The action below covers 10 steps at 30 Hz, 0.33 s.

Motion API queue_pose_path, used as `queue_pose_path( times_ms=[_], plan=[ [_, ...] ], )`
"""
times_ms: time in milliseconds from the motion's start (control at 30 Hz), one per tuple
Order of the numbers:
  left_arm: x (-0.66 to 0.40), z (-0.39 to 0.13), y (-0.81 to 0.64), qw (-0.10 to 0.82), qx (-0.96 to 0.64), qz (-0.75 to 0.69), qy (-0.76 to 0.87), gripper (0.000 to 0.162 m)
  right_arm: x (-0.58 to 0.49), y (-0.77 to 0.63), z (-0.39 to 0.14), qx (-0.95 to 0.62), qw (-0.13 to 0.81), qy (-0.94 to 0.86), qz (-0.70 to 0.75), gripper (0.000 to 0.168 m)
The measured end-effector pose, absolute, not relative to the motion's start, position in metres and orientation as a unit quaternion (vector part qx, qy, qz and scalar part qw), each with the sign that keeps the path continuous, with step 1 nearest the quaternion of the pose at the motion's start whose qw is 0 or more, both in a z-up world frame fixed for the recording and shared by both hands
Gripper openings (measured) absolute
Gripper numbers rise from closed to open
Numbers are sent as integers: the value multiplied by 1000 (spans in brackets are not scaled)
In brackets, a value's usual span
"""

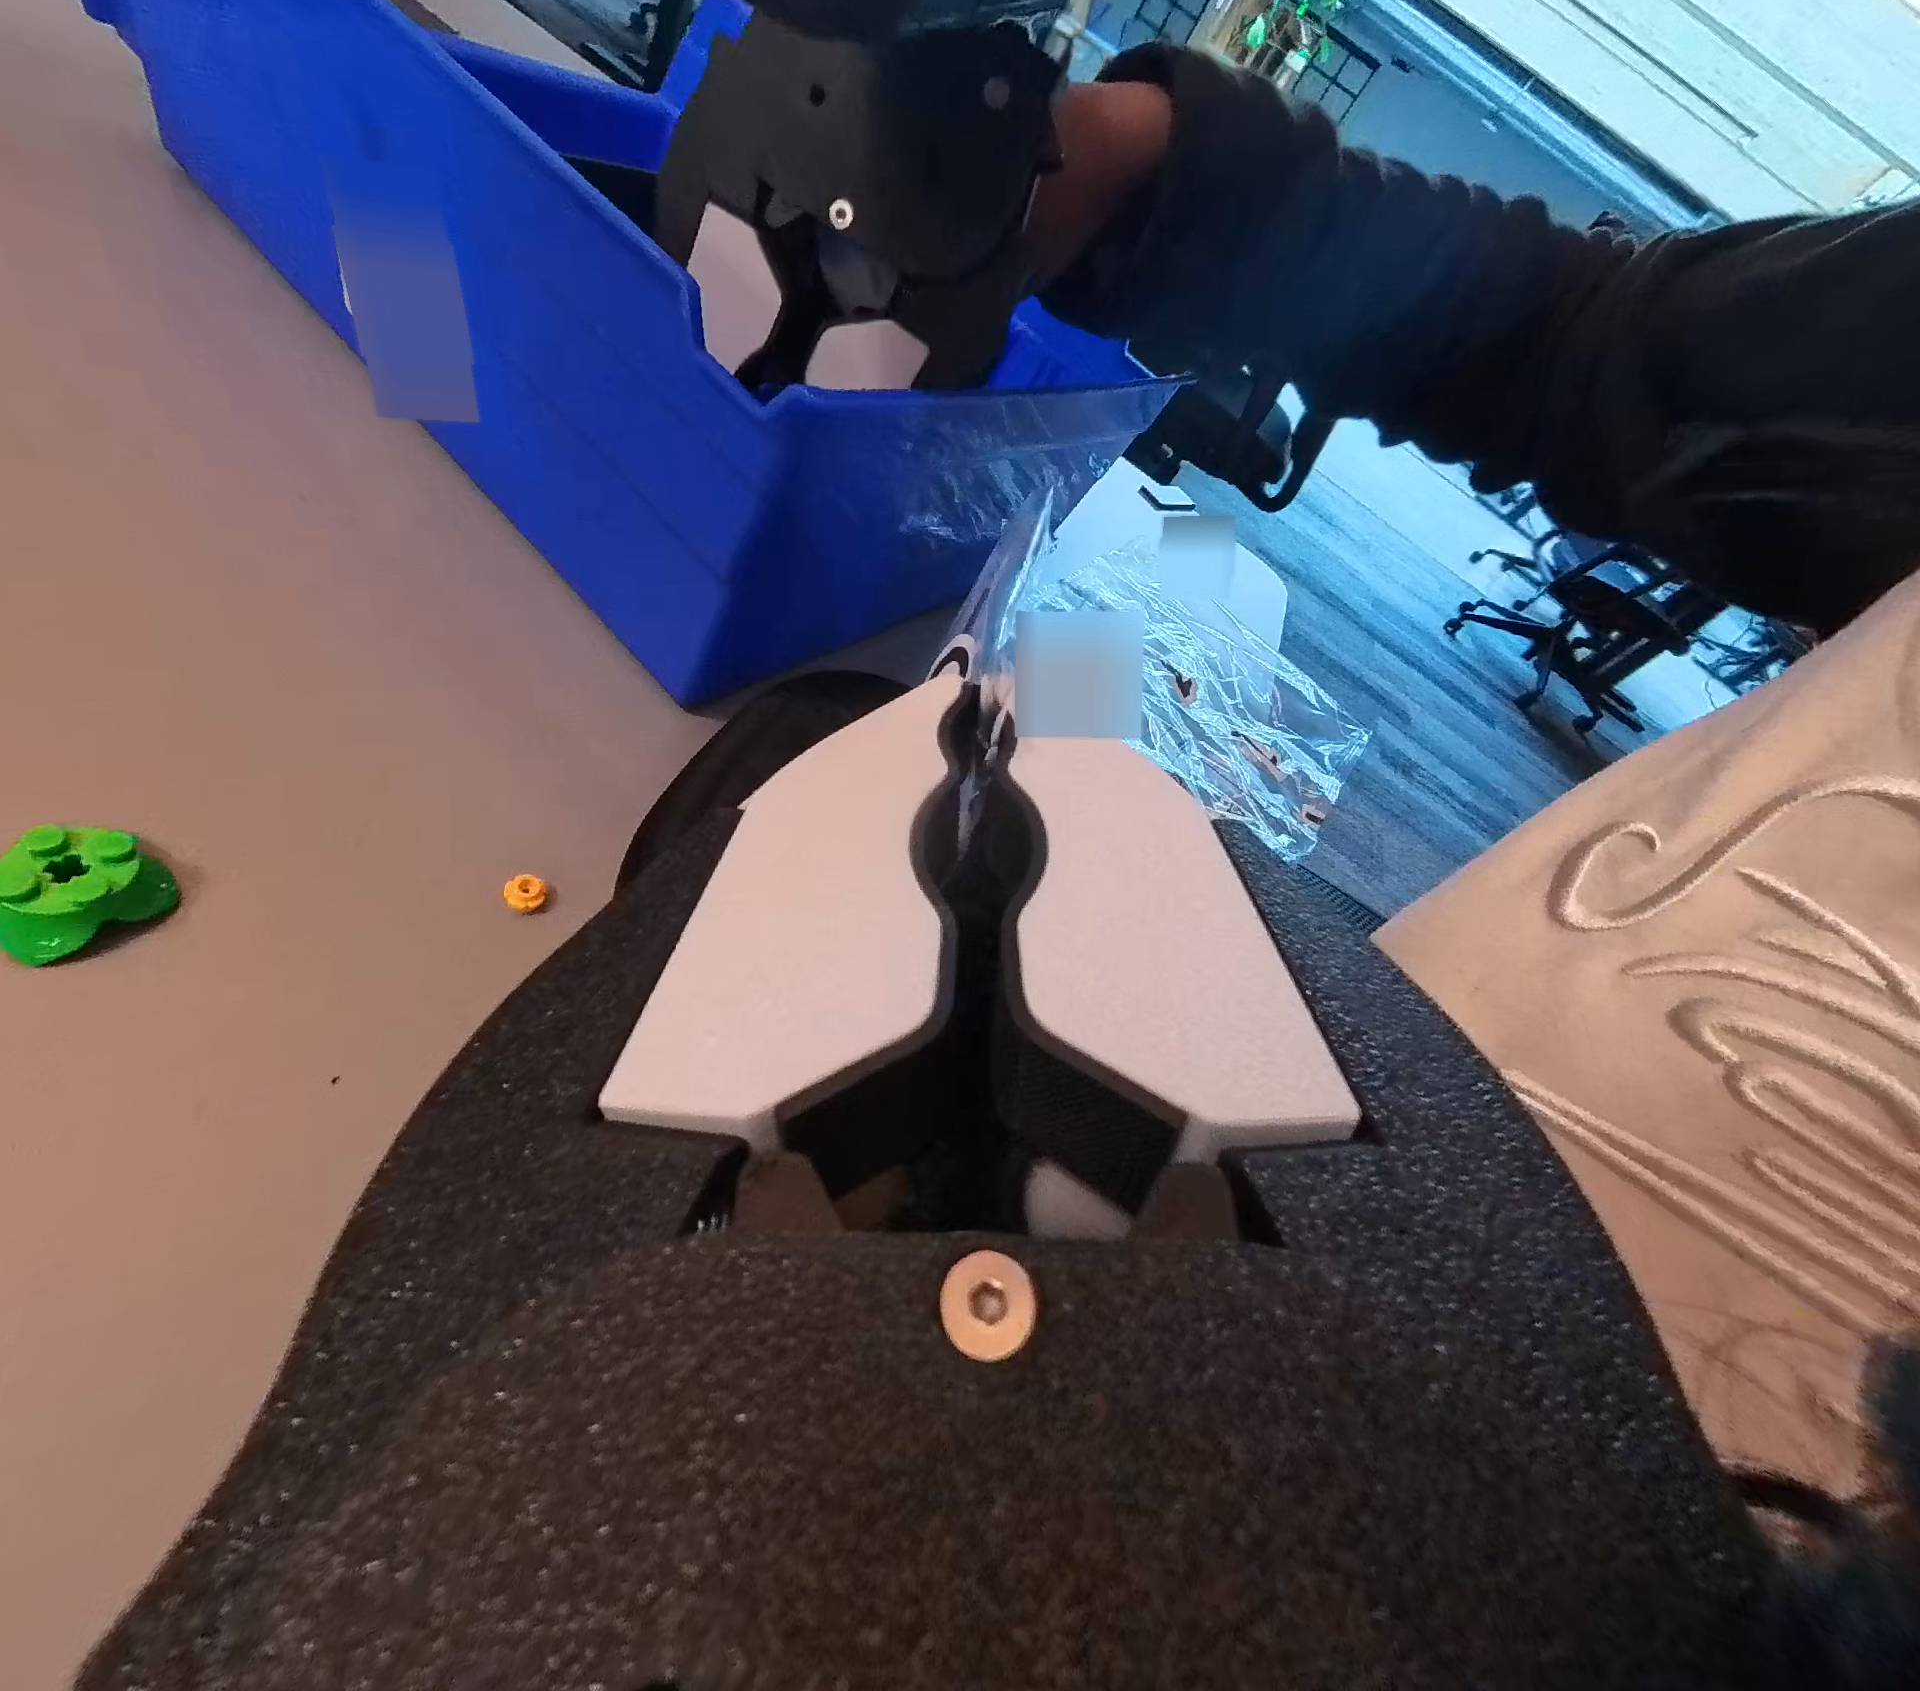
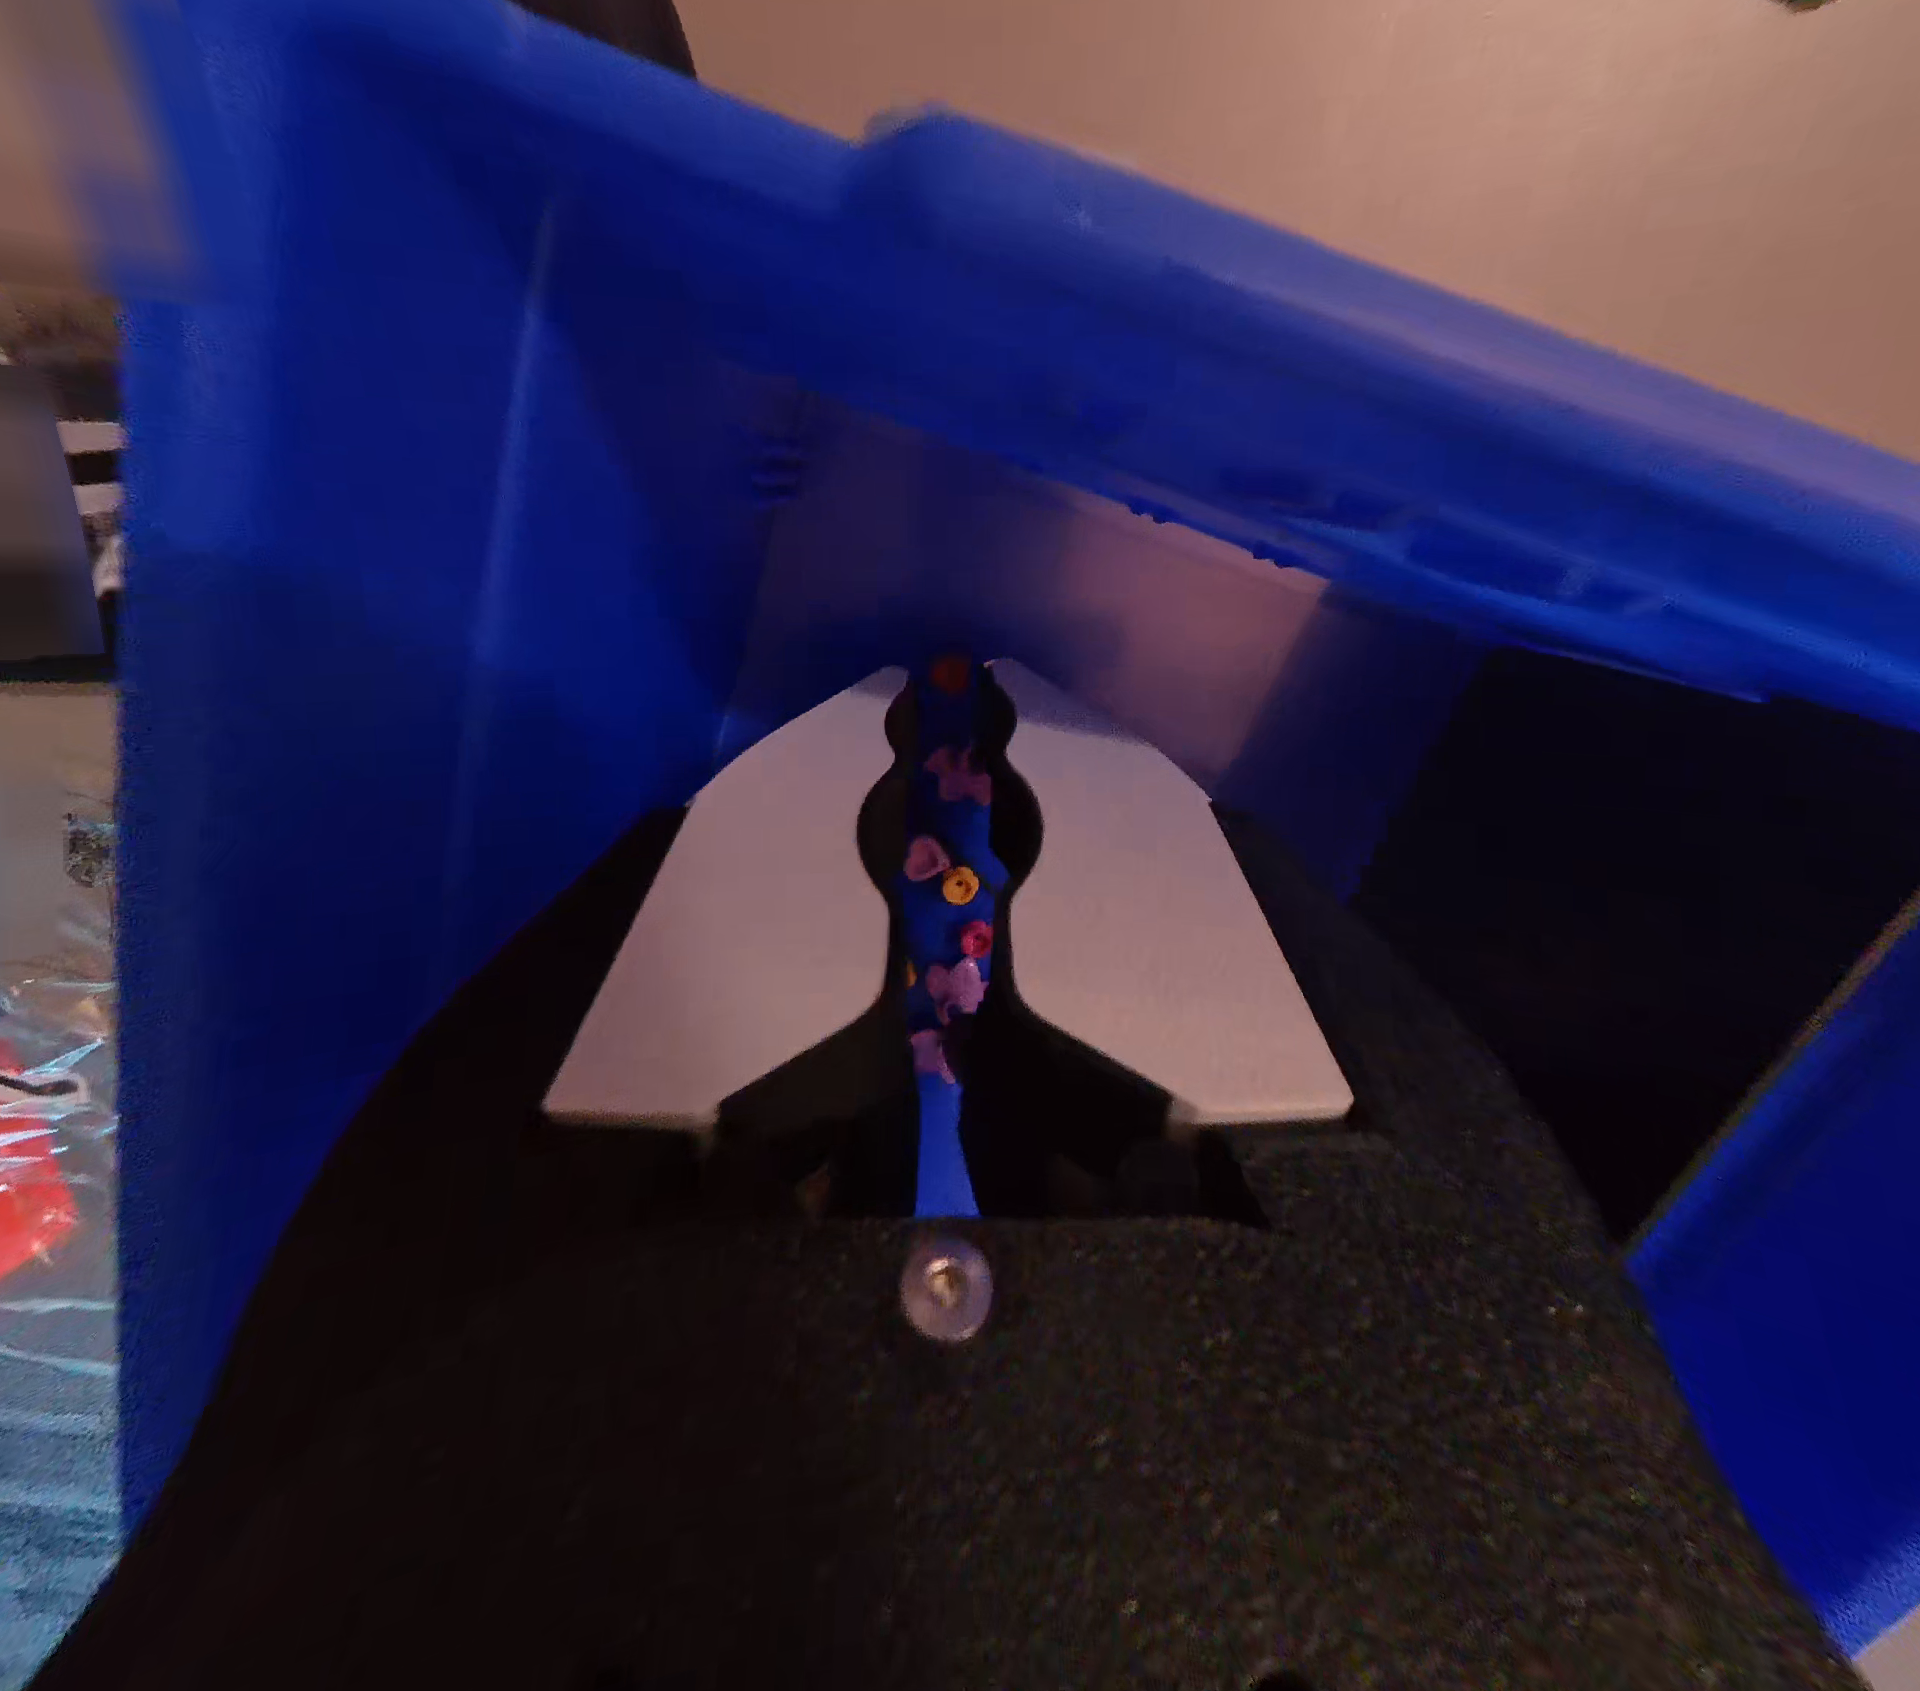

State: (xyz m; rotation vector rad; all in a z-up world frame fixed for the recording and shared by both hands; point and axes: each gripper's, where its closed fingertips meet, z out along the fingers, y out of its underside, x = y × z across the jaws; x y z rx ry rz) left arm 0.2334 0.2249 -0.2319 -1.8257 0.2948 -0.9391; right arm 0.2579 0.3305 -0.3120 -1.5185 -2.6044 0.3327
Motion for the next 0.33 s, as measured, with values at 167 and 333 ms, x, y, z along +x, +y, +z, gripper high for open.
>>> queue_pose_path(
  times_ms=[167,333],
  plan=[
    [230,-232,225,512,-761,-382,117,0,258,330,-315,-501,50,-857,111,8],
    [226,-234,227,511,-765,-377,106,0,247,331,-266,-519,130,-832,146,7]
  ],
)
